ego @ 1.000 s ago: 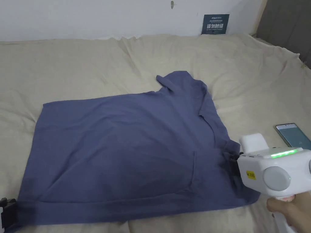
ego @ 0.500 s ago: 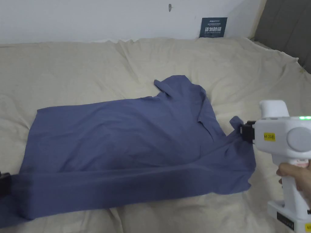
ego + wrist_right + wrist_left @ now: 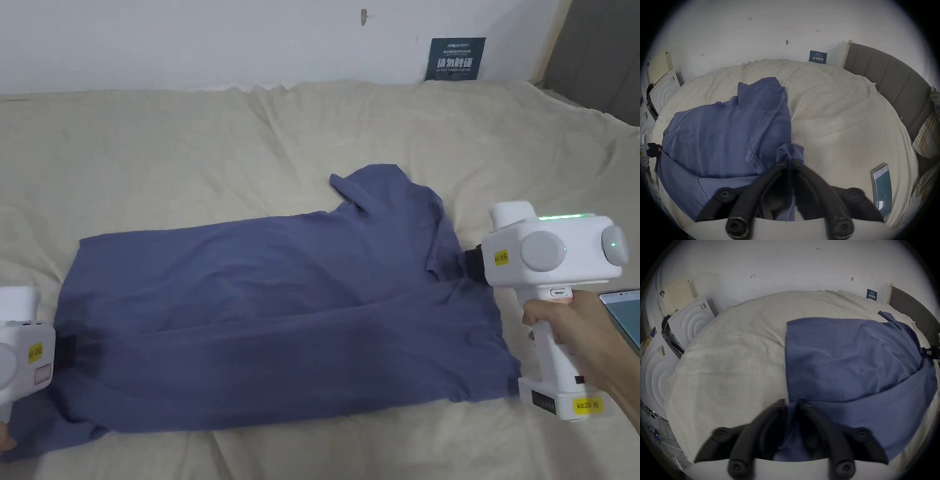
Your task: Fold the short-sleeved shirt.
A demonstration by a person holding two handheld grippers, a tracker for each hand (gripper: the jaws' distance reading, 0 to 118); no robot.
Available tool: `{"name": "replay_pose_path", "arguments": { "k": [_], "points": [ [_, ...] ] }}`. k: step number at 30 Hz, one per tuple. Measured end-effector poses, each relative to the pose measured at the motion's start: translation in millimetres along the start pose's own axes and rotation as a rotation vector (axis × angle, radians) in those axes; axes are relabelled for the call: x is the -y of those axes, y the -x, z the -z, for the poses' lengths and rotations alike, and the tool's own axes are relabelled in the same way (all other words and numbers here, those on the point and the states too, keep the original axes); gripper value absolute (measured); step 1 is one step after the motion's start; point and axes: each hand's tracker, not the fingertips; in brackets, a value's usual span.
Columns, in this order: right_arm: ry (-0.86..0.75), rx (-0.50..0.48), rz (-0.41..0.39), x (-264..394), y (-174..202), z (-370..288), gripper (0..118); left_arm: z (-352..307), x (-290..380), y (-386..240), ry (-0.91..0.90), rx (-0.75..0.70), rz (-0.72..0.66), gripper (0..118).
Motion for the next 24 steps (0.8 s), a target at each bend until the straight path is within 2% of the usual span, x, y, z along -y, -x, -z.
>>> {"name": "replay_pose_path", "arguments": {
  "k": [1,2,4,5,8,12,13,14,15,17,18,19,20,21,22,23,24],
  "points": [
    [0.006,-0.022,0.006,-0.9,-5.3,5.0,97,-1.8,-2.5,1.6,-0.004,-0.04,0.021,101],
    [0.035,-0.036,0.014,-0.6,-6.8,6.3,102,-3.6,-3.9,6.5,0.004,-0.026,0.022,107],
    [0.027,-0.044,0.039,2.0,-9.1,-2.7,102,-11.2,-9.0,15.7,0.035,0.007,-0.018,112],
    [-0.004,-0.04,0.024,1.6,-7.4,-9.8,102,-20.9,-8.4,19.8,0.003,0.034,-0.045,117],
    [-0.074,-0.034,0.009,-0.1,-7.7,-39.3,102,-52.6,-5.3,31.6,-0.068,0.067,-0.096,117],
    [-0.151,-0.075,0.003,7.2,-7.7,-88.2,102,-95.5,10.0,35.8,-0.116,0.092,-0.095,117],
    [-0.176,-0.114,0.0,17.2,-2.9,-103.0,102,-106.0,16.0,35.9,-0.122,0.109,-0.102,116],
    [-0.186,-0.123,0.001,24.7,0.2,-114.3,101,-114.0,23.0,35.5,-0.127,0.131,-0.112,111],
    [-0.192,-0.127,-0.007,33.9,4.2,-123.3,100,-120.6,28.3,34.5,-0.141,0.14,-0.126,101],
    [-0.199,-0.134,-0.028,58.2,13.2,-138.4,99,-135.3,48.7,28.1,-0.143,0.134,-0.124,60],
    [-0.191,-0.136,-0.035,68.5,18.2,-142.5,98,-137.3,60.1,24.3,-0.148,0.118,-0.119,35],
    [-0.184,-0.144,-0.036,80.9,23.6,-147.1,92,-135.1,71.9,21.1,-0.13,0.111,-0.093,5],
    [-0.162,-0.176,-0.045,94.1,27.5,-146.9,78,-132.4,84.4,18.5,-0.088,0.1,-0.092,3],
    [-0.155,-0.176,-0.044,104.9,32.3,-149.1,58,-129.9,94.5,17.6,-0.045,0.109,-0.097,2],
    [-0.15,-0.184,-0.059,115.2,36.9,-150.9,16,-122.6,105.3,19.9,-0.019,0.137,-0.12,0],
    [-0.146,-0.184,-0.056,123.9,41.6,-151.1,0,-123.7,115.7,20.4,0.0,0.148,-0.139,0],
    [-0.127,-0.167,-0.038,127.5,40.5,-150.7,0,-125.2,121.0,20.7,-0.009,0.154,-0.153,0]
  ]
}}
